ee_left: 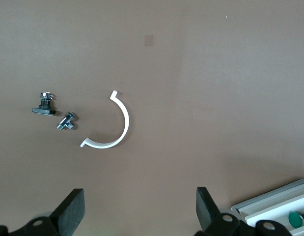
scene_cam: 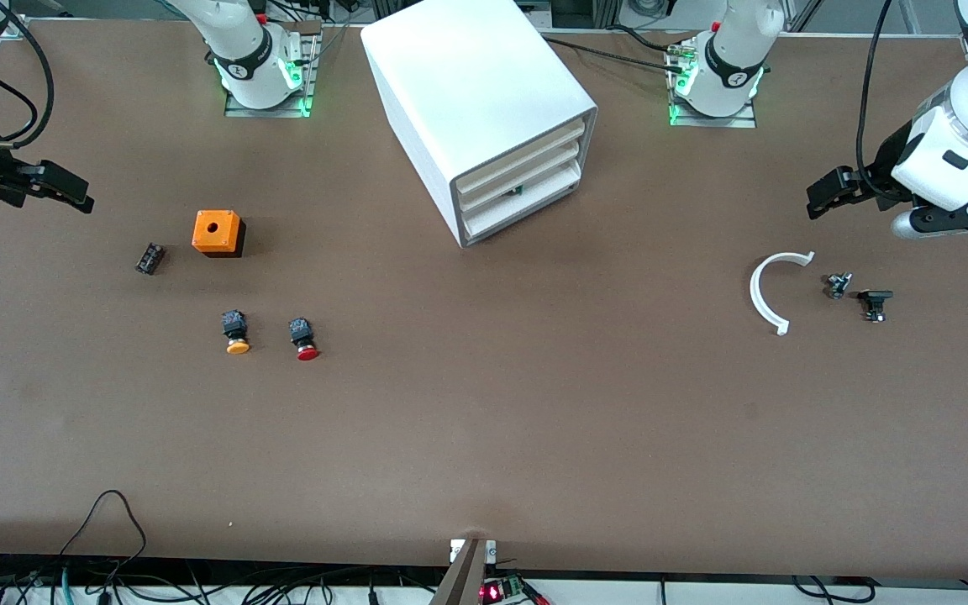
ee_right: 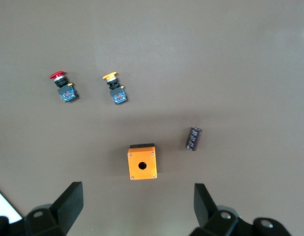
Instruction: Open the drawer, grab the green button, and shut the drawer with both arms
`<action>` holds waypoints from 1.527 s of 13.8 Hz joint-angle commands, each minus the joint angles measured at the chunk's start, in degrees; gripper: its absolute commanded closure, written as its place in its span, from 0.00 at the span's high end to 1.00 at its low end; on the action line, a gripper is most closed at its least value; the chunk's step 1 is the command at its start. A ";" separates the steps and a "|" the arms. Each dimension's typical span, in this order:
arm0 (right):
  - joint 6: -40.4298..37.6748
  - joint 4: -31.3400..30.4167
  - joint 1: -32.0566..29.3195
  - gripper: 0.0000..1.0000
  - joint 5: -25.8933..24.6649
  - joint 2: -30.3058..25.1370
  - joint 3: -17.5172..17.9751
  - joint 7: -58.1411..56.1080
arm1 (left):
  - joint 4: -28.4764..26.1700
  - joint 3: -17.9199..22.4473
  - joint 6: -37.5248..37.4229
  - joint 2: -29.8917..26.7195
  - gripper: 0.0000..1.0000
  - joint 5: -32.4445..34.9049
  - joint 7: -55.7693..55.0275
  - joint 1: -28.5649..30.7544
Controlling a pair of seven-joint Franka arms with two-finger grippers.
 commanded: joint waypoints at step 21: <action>5.95 0.58 8.61 1.00 3.52 6.33 0.39 -0.16 | -22.26 -4.74 12.10 33.24 0.99 -56.92 45.82 -6.46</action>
